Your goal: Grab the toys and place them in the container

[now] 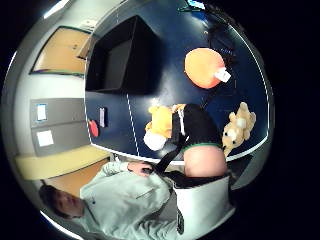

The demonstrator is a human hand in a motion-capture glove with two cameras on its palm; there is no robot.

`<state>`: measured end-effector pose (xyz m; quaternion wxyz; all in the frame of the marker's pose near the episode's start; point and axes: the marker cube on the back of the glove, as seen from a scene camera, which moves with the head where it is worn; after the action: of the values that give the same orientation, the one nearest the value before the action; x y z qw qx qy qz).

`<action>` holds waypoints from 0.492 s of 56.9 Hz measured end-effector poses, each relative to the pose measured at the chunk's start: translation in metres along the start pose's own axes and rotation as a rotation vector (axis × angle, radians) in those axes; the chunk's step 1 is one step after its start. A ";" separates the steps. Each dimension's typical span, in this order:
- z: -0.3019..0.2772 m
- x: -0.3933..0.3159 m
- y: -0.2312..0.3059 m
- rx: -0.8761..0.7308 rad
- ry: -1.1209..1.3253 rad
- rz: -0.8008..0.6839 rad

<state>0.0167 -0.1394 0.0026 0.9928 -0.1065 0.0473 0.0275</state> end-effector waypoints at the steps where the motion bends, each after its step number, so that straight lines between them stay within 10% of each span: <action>1: 0.002 -0.002 0.000 -0.004 0.002 -0.005; 28: 0.120 0.002 -0.098 -0.229 0.077 0.110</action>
<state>0.0353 -0.2093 0.1392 0.9685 -0.2176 0.0876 0.0831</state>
